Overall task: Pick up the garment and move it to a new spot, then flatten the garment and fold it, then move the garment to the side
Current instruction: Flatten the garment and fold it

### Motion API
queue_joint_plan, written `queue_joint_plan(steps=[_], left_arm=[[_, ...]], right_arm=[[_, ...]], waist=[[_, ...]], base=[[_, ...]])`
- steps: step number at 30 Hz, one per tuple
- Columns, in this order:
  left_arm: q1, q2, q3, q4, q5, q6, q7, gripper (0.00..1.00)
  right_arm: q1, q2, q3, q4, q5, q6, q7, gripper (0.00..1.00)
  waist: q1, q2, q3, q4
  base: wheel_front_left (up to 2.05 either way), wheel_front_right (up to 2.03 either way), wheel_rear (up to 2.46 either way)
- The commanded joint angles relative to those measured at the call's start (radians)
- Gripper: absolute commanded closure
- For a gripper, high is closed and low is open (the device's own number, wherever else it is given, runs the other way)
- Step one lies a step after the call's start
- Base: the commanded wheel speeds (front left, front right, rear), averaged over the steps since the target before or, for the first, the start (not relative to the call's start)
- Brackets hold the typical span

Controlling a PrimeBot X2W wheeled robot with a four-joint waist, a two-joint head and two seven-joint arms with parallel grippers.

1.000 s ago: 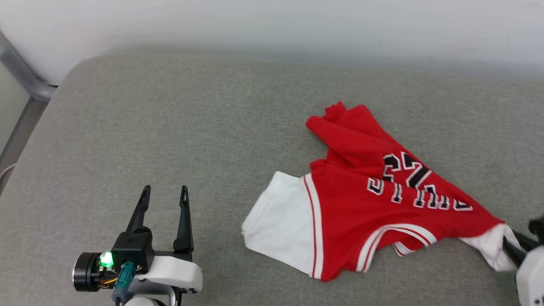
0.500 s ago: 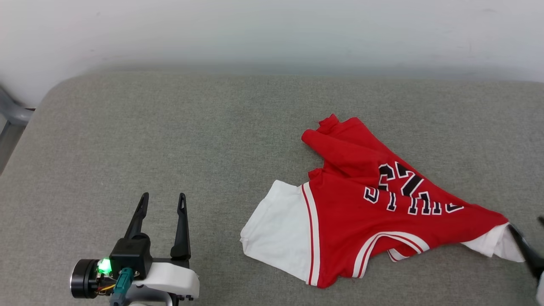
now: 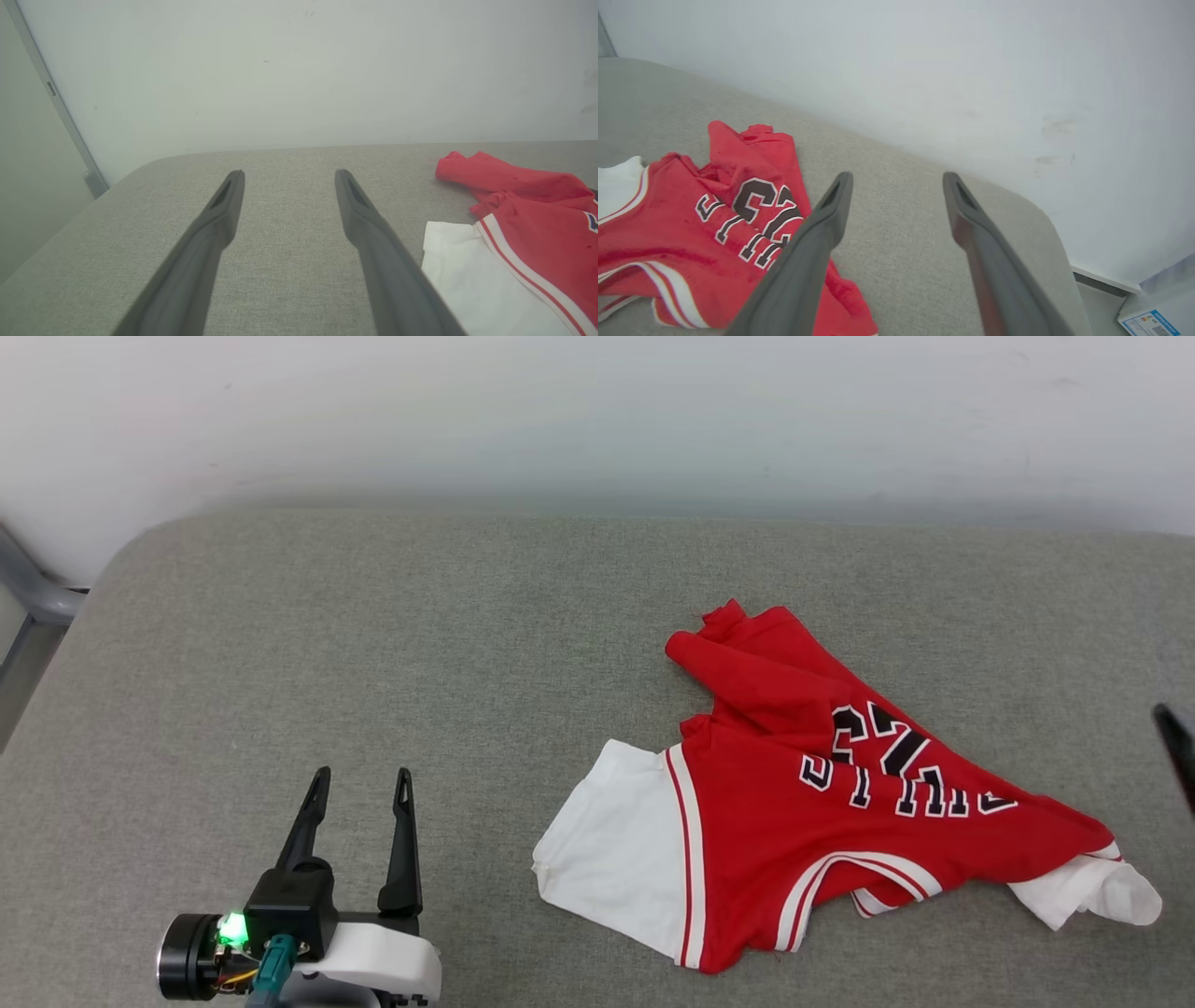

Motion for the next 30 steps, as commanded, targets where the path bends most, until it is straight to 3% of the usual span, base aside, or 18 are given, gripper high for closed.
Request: queue_joint_plan(steps=[1, 7, 14, 21, 30], left_arm=[[0.013, 0.001, 0.0, -0.004, 0.004, -0.002, -0.003, 0.0], [0.007, 0.0, -0.001, -0.021, 0.012, -0.003, -0.003, 0.0], [-0.02, -0.002, -0.011, -0.033, 0.017, -0.005, -0.003, 0.0], [-0.051, -0.005, -0.03, -0.033, 0.009, -0.002, -0.003, 0.0], [-0.094, -0.008, -0.054, -0.027, 0.001, 0.004, -0.003, 0.0]], right_arm=[[0.029, 0.015, -0.006, -0.042, -0.007, -0.001, 0.038, 0.0], [0.138, 0.016, 0.004, -0.239, 0.062, -0.001, 0.364, 0.0], [0.195, -0.007, 0.024, -0.283, 0.08, -0.001, 0.63, 0.0], [0.168, -0.022, 0.046, -0.223, 0.025, -0.001, 0.673, 0.0], [0.091, -0.001, 0.117, -0.033, 0.035, -0.001, 0.62, 0.0]], waist=[[0.0, -0.0001, 0.001, 0.002], [0.0, -0.0001, 0.017, 0.003], [0.0, -0.0001, 0.053, 0.005], [0.0, -0.0001, 0.109, 0.032], [0.0, -0.0001, 0.19, 0.078]], base=[[0.0, 0.0, 0.0], [0.0, 0.0, 0.0], [0.0, 0.0, 0.0], [0.0, 0.0, 0.0], [0.0, 0.0, 0.0]])
